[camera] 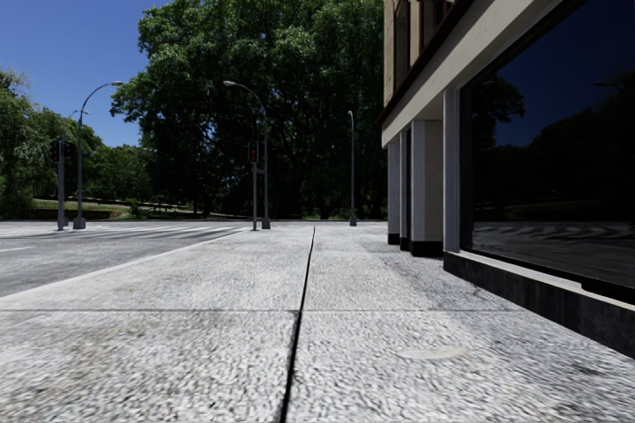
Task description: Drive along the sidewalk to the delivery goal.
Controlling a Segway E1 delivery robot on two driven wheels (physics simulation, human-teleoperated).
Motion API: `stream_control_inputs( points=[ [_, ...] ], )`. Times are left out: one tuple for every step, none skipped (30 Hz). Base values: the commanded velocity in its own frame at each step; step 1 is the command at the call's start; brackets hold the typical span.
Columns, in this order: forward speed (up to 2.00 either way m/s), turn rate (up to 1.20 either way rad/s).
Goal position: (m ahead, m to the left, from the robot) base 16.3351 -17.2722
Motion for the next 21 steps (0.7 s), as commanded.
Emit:
stream_control_inputs(
  points=[
    [2.00,0.00],
    [2.00,0.00],
    [2.00,0.00],
    [2.00,0.00],
    [2.00,0.00],
    [2.00,0.00],
    [2.00,0.00],
    [2.00,0.00],
    [2.00,0.00],
    [2.00,0.00],
    [2.00,0.00],
    [2.00,0.00],
    [2.00,0.00],
    [2.00,0.00],
    [2.00,0.00],
    [2.00,0.00],
    [2.00,0.00],
    [2.00,0.00],
    [2.00,0.00],
    [2.00,0.00],
    [2.00,0.00]
  ],
)
